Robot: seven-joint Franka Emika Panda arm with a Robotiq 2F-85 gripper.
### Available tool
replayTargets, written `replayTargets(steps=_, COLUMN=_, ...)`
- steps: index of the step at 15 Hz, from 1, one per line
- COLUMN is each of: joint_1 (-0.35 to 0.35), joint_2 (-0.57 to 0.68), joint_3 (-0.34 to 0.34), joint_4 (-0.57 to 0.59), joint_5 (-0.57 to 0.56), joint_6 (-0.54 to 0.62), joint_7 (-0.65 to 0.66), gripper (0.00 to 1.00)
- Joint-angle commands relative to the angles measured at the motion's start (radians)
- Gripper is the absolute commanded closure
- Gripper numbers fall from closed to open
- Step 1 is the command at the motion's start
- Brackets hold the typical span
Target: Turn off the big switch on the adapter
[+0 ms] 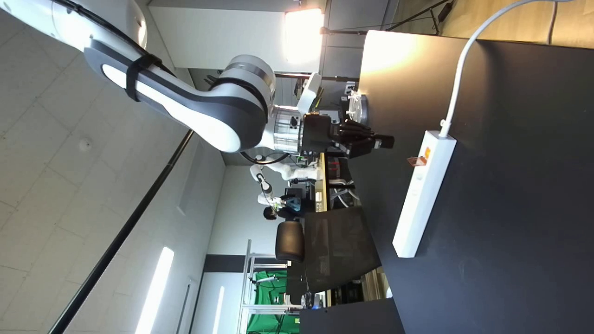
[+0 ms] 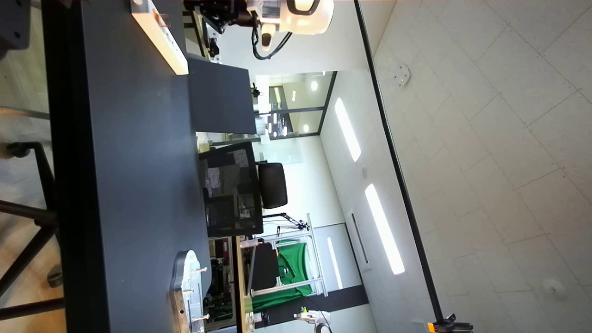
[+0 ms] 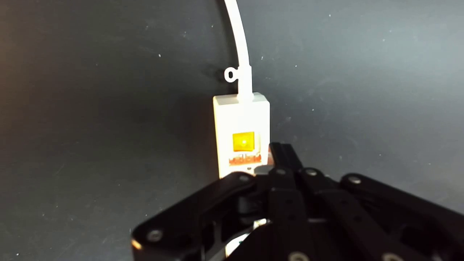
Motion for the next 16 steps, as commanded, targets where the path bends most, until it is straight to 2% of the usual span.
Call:
replayTargets(steps=1, joint_1=-0.030, joint_2=0.001, joint_3=0.030, joint_4=-0.003, joint_5=0.008, joint_6=0.016, joint_7=-0.020, gripper=1.00)
replayTargets(steps=10, joint_1=-0.087, joint_2=0.080, joint_3=0.058, joint_4=0.006, joint_5=0.007, joint_6=0.077, joint_7=-0.055, gripper=1.00)
replayTargets(steps=13, joint_1=-0.149, joint_2=0.107, joint_3=0.124, joint_4=0.004, joint_5=0.041, joint_6=0.153, joint_7=-0.114, gripper=1.00)
replayTargets(steps=16, joint_1=-0.200, joint_2=0.133, joint_3=0.178, joint_4=0.007, joint_5=0.029, joint_6=0.191, joint_7=-0.130, gripper=1.00)
